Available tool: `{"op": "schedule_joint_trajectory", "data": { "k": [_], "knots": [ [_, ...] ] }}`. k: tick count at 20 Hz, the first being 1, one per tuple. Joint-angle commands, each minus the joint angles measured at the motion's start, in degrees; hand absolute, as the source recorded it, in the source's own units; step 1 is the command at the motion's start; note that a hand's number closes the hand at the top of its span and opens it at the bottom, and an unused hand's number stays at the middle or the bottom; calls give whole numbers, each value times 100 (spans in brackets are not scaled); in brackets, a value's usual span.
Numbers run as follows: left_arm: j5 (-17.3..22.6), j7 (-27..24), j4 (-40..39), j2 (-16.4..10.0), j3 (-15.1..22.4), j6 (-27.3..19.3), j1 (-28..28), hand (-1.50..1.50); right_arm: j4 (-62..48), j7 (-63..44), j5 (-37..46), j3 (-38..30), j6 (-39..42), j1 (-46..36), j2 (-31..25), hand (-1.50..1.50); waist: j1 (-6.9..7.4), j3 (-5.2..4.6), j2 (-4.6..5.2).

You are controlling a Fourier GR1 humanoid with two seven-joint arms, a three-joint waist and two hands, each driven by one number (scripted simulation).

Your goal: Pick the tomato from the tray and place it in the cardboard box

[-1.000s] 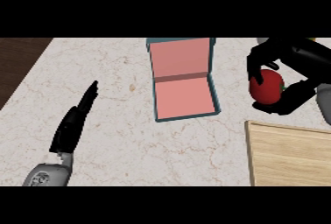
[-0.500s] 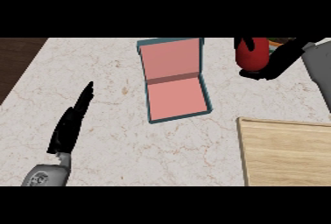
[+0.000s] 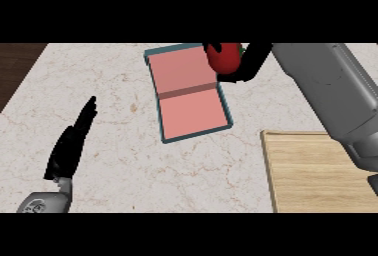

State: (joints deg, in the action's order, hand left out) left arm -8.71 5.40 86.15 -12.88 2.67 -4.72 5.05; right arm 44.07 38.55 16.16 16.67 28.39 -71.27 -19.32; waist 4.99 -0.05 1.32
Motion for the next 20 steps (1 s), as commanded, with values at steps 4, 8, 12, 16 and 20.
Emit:
{"op": "schedule_joint_trajectory", "data": {
  "k": [4,8,12,16,20],
  "knots": [
    [126,89,72,-103,-236,45,-8,0,-1090,524,598,632,-161,-359,1071,150,-147,-1,-20],
    [145,110,167,-203,-300,127,-164,0,-1673,453,960,794,-653,-658,1558,150,-155,-1,-39],
    [-127,374,447,27,-38,-97,-113,0,-2274,228,964,761,-442,-742,1805,-150,-236,2,-60],
    [-143,36,30,178,32,-73,-149,0,-2492,256,743,886,-773,-765,1922,-150,-119,-4,-25],
    [-33,354,337,34,-120,22,-9,0,-2519,359,325,831,-702,-521,1928,-150,-61,0,-27]
  ]
}}
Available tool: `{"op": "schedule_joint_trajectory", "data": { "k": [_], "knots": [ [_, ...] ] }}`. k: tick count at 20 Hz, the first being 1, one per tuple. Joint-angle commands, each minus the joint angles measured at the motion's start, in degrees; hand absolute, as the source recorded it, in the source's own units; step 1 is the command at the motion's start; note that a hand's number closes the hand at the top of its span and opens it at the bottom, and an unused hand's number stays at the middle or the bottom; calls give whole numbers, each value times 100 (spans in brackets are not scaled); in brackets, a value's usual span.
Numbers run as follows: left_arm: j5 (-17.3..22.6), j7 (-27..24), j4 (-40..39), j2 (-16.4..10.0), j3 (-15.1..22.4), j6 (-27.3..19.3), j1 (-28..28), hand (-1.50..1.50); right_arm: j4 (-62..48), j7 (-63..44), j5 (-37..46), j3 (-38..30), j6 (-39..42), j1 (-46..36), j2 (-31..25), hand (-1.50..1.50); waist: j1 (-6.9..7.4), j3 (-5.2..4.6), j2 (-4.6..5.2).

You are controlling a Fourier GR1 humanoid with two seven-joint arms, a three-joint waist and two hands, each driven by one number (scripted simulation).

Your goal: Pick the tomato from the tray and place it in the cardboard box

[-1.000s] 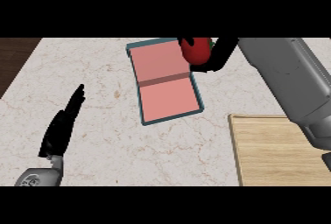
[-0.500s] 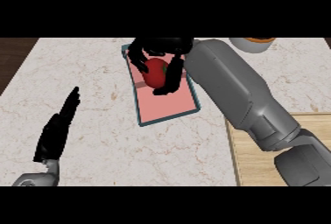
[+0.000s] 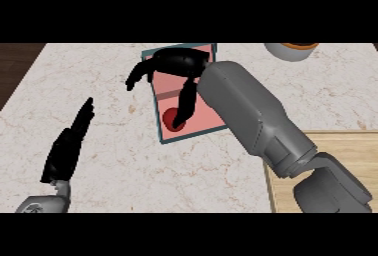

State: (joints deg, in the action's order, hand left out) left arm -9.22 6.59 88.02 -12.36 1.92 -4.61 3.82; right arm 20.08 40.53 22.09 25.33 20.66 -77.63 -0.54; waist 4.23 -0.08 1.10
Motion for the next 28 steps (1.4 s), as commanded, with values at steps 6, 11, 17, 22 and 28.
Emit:
{"op": "schedule_joint_trajectory", "data": {
  "k": [6,11,17,22,28],
  "knots": [
    [-129,-239,-145,118,71,-91,-110,0,-427,-285,-1488,-1087,248,50,53,-150,47,1,23],
    [19,-170,-194,-101,-137,102,143,0,-1001,-669,-2192,-1976,920,-442,-38,-150,22,0,92],
    [27,-49,-53,29,-27,93,134,0,-1412,-1202,-2719,-2632,1051,-784,-987,-150,134,1,174],
    [-39,-183,85,20,54,104,83,0,-1601,-1276,-2822,-2794,1030,-712,-1543,-150,349,5,265],
    [-139,-89,108,114,208,88,294,0,-1560,-1100,-2782,-2779,1478,-539,-2111,-150,424,21,378]
  ]
}}
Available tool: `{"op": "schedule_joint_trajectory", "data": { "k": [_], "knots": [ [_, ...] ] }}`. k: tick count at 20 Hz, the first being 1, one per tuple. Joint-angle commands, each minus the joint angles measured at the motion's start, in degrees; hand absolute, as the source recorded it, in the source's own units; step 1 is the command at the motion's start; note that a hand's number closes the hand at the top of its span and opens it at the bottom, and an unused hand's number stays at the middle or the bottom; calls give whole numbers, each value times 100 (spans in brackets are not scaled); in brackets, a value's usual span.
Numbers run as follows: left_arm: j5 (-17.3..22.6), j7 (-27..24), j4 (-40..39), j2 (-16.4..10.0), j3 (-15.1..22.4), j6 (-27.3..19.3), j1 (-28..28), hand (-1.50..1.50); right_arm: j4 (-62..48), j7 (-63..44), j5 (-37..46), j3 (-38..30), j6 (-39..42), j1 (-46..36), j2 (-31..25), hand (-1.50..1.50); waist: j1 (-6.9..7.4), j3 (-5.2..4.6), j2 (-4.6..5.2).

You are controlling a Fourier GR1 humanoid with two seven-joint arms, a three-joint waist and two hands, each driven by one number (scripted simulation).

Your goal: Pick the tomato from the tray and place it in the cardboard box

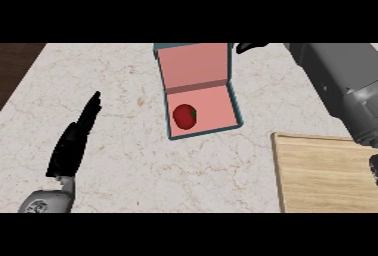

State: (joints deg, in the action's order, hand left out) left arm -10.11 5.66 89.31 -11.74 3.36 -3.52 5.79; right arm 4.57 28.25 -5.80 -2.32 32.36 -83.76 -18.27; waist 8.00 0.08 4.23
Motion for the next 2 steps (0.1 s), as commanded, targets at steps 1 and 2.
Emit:
{"op": "schedule_joint_trajectory", "data": {
  "k": [1,2],
  "knots": [
    [-19,-54,-2,-41,11,41,23,0,-3,105,2,-23,351,58,-437,-150,145,6,88],
    [-17,-68,35,-20,43,50,3,0,17,114,7,-21,427,70,-509,-150,151,8,69]
  ]
}}
